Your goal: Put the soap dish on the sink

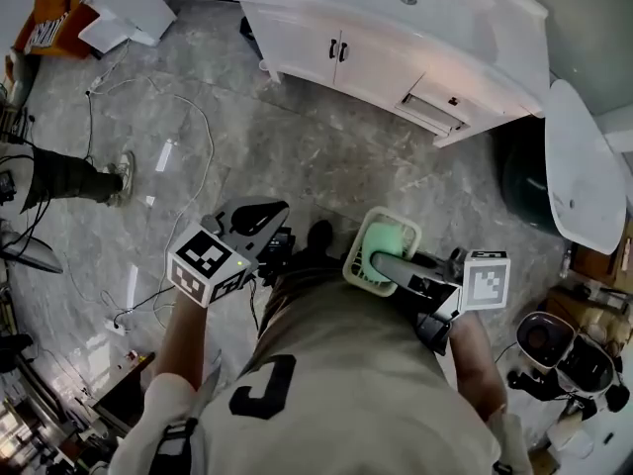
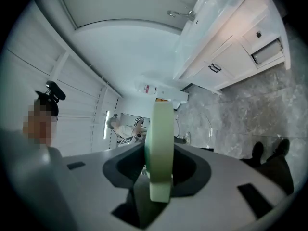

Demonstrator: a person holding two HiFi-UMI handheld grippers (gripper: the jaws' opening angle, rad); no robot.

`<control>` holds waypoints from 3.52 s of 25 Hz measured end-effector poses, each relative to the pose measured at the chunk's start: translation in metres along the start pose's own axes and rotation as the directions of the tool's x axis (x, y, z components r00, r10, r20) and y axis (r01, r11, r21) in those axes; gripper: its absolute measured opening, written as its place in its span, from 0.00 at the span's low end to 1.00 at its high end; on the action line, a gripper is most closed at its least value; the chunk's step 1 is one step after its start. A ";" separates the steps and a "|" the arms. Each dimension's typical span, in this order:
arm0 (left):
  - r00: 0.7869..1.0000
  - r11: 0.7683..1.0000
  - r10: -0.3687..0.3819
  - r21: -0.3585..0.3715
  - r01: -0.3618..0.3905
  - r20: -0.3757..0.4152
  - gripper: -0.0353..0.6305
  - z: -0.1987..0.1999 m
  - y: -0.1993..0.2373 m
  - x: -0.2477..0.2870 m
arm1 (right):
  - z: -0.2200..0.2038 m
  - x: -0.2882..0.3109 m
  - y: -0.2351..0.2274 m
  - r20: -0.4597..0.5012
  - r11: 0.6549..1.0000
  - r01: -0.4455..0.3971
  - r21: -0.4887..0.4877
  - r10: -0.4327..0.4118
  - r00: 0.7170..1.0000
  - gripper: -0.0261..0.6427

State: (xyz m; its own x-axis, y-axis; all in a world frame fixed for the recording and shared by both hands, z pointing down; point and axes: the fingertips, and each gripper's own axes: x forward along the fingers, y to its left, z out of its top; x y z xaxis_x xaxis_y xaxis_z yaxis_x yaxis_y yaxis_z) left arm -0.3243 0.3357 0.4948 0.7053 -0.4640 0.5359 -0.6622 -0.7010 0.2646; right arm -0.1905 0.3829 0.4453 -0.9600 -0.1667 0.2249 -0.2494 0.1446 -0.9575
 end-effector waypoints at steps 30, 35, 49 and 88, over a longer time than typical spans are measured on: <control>0.995 0.986 -0.071 0.148 0.081 -0.071 0.09 0.007 -0.033 0.019 | -0.013 -0.017 0.008 0.131 0.996 -0.055 0.073 0.045 0.990 0.26; 0.995 0.985 -0.071 0.152 0.082 -0.076 0.09 0.013 -0.041 0.027 | -0.009 -0.026 0.000 0.137 0.997 -0.064 0.046 0.058 0.989 0.25; 0.990 0.990 -0.138 0.028 0.136 0.041 0.08 0.068 -0.079 0.080 | 0.010 -0.064 -0.016 0.252 0.984 -0.150 0.092 0.123 0.960 0.24; 0.989 0.994 -0.107 -0.004 0.108 0.098 0.08 0.175 -0.143 0.223 | 0.108 -0.211 -0.064 0.475 0.960 -0.249 0.130 0.160 0.865 0.26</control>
State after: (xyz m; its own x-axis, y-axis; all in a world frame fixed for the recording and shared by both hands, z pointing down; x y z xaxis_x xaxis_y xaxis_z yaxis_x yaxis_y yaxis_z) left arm -0.0288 0.2378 0.4363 0.7934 -0.4372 0.4236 -0.5833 -0.7450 0.3236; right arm 0.0423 0.3037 0.4399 -0.8101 -0.5846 -0.0446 0.0161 0.0539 -0.9984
